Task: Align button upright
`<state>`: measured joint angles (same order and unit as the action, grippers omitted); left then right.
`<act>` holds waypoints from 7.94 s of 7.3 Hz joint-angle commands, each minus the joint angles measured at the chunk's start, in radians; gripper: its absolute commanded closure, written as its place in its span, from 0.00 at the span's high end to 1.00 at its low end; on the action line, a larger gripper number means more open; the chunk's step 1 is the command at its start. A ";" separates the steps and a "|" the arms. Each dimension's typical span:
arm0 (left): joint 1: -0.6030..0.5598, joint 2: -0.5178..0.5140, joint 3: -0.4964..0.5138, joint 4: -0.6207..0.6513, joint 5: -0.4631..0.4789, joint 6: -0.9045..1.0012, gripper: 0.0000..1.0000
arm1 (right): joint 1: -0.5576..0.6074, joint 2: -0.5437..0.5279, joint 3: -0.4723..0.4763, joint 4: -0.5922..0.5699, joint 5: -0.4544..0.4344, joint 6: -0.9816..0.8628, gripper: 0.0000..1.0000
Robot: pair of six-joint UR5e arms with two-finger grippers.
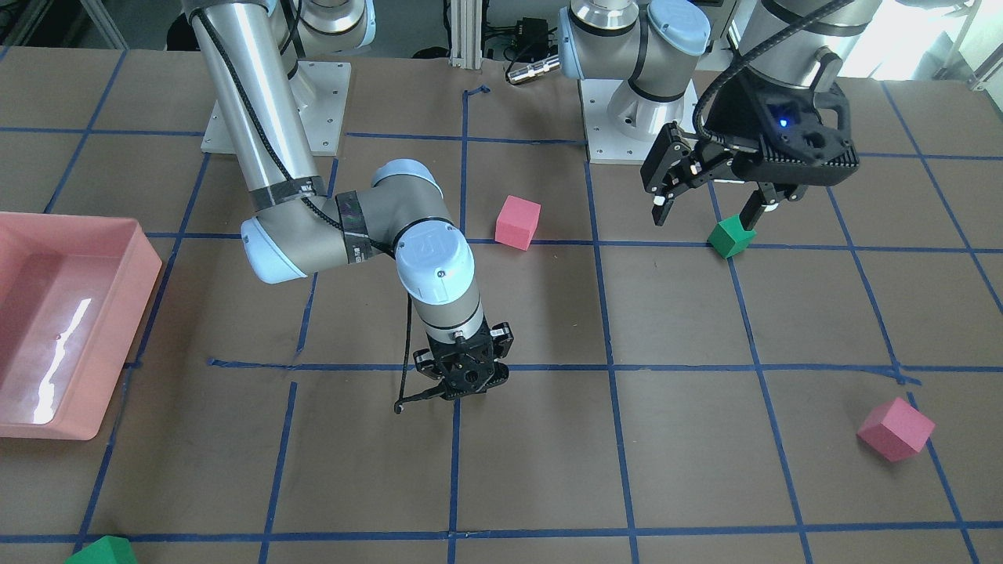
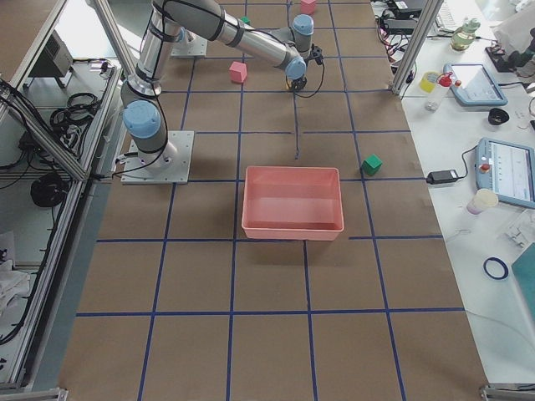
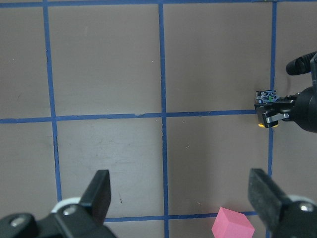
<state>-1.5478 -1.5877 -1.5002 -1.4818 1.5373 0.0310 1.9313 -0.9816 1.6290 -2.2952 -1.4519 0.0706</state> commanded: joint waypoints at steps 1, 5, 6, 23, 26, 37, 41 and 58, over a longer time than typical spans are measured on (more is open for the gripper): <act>0.000 0.000 0.000 0.000 0.003 0.001 1.00 | -0.002 -0.028 -0.001 0.013 -0.007 -0.035 1.00; 0.000 0.000 0.000 0.000 0.007 0.003 1.00 | -0.116 -0.227 -0.017 0.256 -0.065 -0.069 1.00; 0.002 0.000 0.000 0.000 0.007 0.003 1.00 | -0.185 -0.312 -0.018 0.370 -0.071 -0.069 1.00; -0.144 -0.024 -0.286 0.402 0.068 -0.171 1.00 | -0.313 -0.566 -0.175 0.761 -0.139 0.031 1.00; -0.279 -0.086 -0.403 0.613 0.188 -0.396 1.00 | -0.308 -0.566 -0.159 0.752 -0.122 0.031 1.00; -0.520 -0.524 -0.561 1.417 0.289 -0.588 0.88 | -0.310 -0.545 -0.135 0.723 -0.119 0.028 1.00; -0.529 -0.542 -0.540 1.424 0.297 -0.551 0.32 | -0.310 -0.542 -0.132 0.724 -0.122 0.029 1.00; -0.192 -0.432 -0.176 0.360 -0.567 -1.171 0.00 | -0.310 -0.542 -0.129 0.720 -0.127 0.029 1.00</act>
<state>-1.7472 -1.9884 -1.6676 -1.1215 1.0610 -1.1143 1.6214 -1.5232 1.5002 -1.5754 -1.5784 0.0997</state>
